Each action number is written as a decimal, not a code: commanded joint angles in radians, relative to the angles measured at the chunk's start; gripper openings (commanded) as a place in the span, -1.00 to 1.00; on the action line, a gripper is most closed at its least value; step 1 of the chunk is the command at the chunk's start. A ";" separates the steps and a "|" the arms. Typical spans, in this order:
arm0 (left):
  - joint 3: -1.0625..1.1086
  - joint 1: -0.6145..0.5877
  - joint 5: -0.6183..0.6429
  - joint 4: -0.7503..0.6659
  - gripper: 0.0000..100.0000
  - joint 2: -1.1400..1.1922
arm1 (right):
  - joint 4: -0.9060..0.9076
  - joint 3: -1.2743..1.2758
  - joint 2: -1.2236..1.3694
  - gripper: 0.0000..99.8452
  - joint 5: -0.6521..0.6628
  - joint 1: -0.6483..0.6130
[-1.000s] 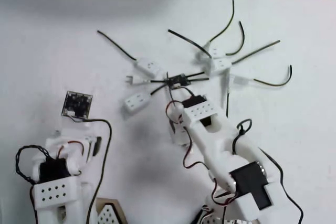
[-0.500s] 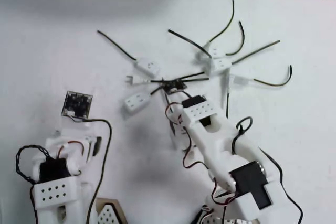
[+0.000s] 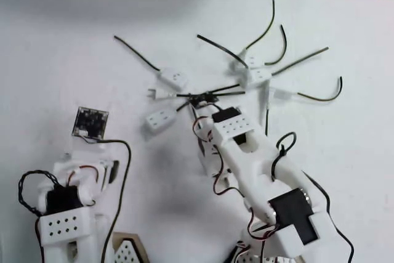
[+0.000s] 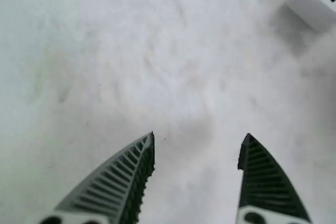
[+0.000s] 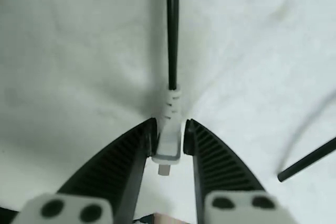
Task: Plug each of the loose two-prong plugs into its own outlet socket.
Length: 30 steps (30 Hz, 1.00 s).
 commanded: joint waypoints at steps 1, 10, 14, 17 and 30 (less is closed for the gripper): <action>-0.005 -0.012 -0.014 0.003 -0.49 -0.021 | 0.016 -0.035 -0.004 -0.81 0.003 0.005; -0.005 -0.012 -0.014 0.003 -0.49 -0.021 | 0.016 -0.034 -0.002 -0.95 0.011 0.005; -0.005 -0.012 -0.014 0.003 -0.49 -0.021 | 0.045 -0.035 -0.012 -0.96 0.018 0.005; -0.005 -0.012 -0.014 0.003 -0.49 -0.021 | 0.120 -0.055 -0.051 -0.96 0.063 0.005; -0.005 -0.012 -0.012 0.003 -0.49 -0.021 | 0.211 0.000 -0.725 -0.97 0.068 -0.001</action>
